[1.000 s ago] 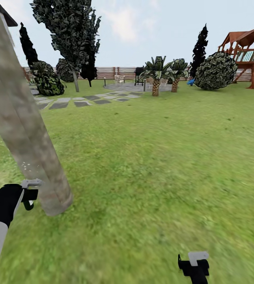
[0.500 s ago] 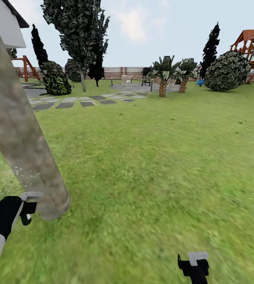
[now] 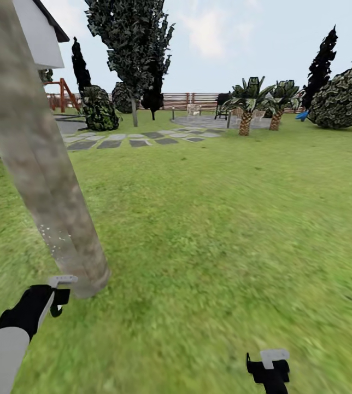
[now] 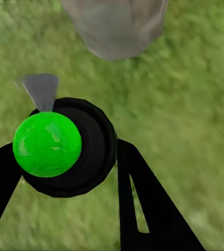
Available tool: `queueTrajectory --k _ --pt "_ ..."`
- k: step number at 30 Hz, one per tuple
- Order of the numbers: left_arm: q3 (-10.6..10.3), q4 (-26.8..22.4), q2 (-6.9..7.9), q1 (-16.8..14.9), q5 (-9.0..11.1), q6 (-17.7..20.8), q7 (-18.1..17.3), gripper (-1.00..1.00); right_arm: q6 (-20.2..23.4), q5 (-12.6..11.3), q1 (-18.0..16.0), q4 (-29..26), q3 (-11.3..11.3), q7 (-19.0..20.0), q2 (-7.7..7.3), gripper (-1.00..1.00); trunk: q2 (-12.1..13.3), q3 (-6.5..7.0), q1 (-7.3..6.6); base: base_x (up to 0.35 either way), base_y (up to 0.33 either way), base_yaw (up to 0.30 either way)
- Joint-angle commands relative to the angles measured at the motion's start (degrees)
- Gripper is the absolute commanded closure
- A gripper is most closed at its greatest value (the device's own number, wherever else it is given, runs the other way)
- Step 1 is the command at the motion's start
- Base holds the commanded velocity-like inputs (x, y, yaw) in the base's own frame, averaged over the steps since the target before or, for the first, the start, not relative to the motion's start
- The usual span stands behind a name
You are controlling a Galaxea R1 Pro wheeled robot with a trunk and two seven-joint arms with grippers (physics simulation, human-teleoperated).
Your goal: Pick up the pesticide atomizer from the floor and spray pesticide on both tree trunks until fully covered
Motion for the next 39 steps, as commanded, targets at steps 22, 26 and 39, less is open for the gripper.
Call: queueTrajectory --k 22,26,39 --pt "1.12 1.47 -1.93 0.76 -0.20 -4.01 7.85 1.00 0.00 0.01 0.00 0.01 0.09 0.05 0.49 -1.00 0.00 0.00 0.00 0.034 -0.269 0.131" --pt "1.17 1.45 -1.90 0.76 -0.22 -4.00 8.01 1.00 0.00 -0.05 0.00 0.00 0.04 -0.02 0.46 -1.00 0.00 0.00 0.00 0.048 -0.277 0.118" --pt "1.18 1.45 -1.90 0.76 -0.22 -4.03 8.13 1.00 0.01 -0.06 0.00 0.09 0.00 -0.03 0.17 -1.00 0.00 0.00 0.00 0.082 -0.277 0.003"
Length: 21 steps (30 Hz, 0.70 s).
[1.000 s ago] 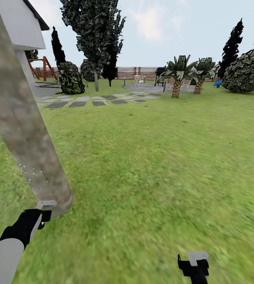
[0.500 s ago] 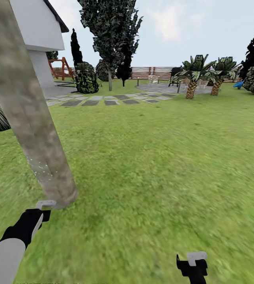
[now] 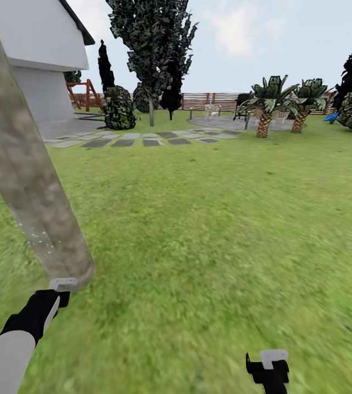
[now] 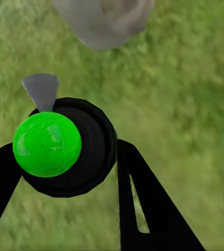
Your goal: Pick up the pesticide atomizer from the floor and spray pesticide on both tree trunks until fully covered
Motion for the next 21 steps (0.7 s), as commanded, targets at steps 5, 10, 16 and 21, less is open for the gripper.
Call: queueTrajectory --k 5,10,16,21 --pt "0.00 0.00 0.00 0.00 -0.04 0.00 0.00 1.00 0.00 0.04 0.00 0.00 0.00 0.00 0.01 -1.00 0.00 0.00 0.00 0.083 -0.277 0.000" --pt "0.01 -0.08 0.07 0.00 -0.05 0.03 0.16 1.00 0.01 -0.01 0.00 -0.03 0.00 0.00 0.07 -1.00 0.00 0.00 0.00 0.099 -0.277 0.031" --pt "2.37 -0.09 0.27 0.00 1.36 -0.05 0.26 1.00 0.05 0.01 0.00 -0.01 0.00 0.00 0.09 -1.00 0.00 0.00 0.00 0.241 -0.144 0.251" --pt "3.31 -0.06 0.26 0.00 1.63 -0.08 0.26 1.00 0.06 0.02 0.00 -0.03 0.00 0.00 0.02 -1.00 0.00 0.00 0.00 0.256 -0.008 0.277"
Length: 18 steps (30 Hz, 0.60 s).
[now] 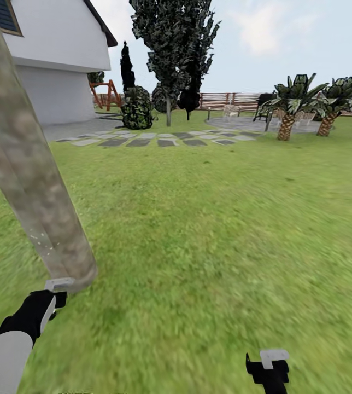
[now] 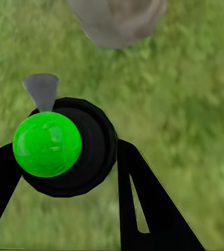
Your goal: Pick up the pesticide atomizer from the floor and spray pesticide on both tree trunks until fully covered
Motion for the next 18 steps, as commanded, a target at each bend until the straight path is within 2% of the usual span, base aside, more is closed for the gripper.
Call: queueTrajectory --k 1,7,12,18 --pt "0.01 0.03 0.00 0.00 -0.03 0.00 0.00 1.00 -0.03 -0.01 0.00 0.01 0.01 0.00 -0.01 -1.00 0.00 0.00 0.00 0.044 -0.001 0.277" --pt "0.06 0.76 0.30 0.00 -0.14 0.00 0.00 1.00 -0.01 0.06 0.00 0.03 0.01 0.01 0.02 -1.00 0.00 0.00 0.00 0.006 0.000 0.277" --pt "-0.21 0.79 -0.36 0.00 0.06 -0.01 -0.32 1.00 -0.01 0.00 0.00 0.03 0.01 0.00 -0.02 -1.00 0.00 0.00 0.00 0.000 0.000 0.277" --pt "-0.41 0.78 -0.33 -0.55 -0.34 0.07 -0.16 1.00 0.01 0.03 0.00 0.03 0.01 0.00 -0.02 -1.00 0.00 0.00 0.00 0.000 0.000 0.272"
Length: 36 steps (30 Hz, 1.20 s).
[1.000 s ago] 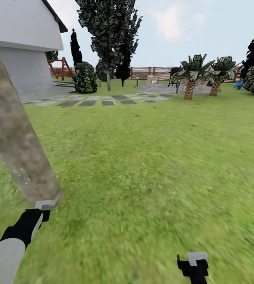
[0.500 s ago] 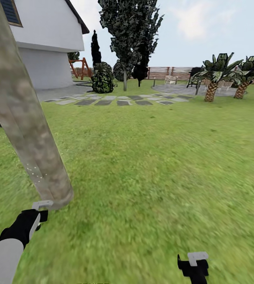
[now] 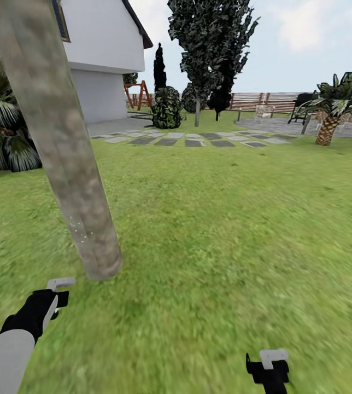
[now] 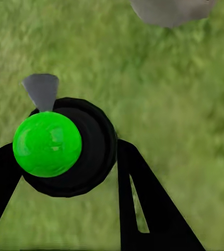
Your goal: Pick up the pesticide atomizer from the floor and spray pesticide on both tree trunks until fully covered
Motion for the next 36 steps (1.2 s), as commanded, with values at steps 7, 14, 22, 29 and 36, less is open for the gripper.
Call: queueTrajectory --k 7,14,22,29,36 --pt "-0.43 -1.13 -2.33 0.10 -0.03 -0.04 -0.74 1.00 0.00 0.01 0.02 0.00 0.01 0.05 -0.06 -1.00 0.00 0.00 0.00 0.080 0.000 0.107" --pt "-3.86 -1.25 -3.22 0.11 0.17 0.20 -0.65 1.00 -0.02 0.04 0.00 0.00 0.01 0.09 -0.09 -1.00 0.00 0.00 0.00 0.327 0.037 0.001" --pt "-3.84 -1.40 -2.49 -0.36 0.22 0.43 -0.75 1.00 -0.04 0.04 0.00 0.00 0.01 0.09 -0.09 -1.00 0.00 0.00 0.00 0.218 0.220 0.000" --pt "-4.13 -6.63 -2.52 -0.48 0.04 2.00 -0.89 1.00 -0.03 0.04 0.00 0.00 0.01 0.09 -0.09 -1.00 0.00 0.00 0.00 0.008 0.013 0.000" --pt "-4.94 -6.71 0.35 -0.12 -0.29 2.72 -3.23 1.00 0.00 0.04 0.00 -0.08 0.01 0.09 -0.04 -1.00 0.00 0.00 0.00 0.000 0.000 0.000"
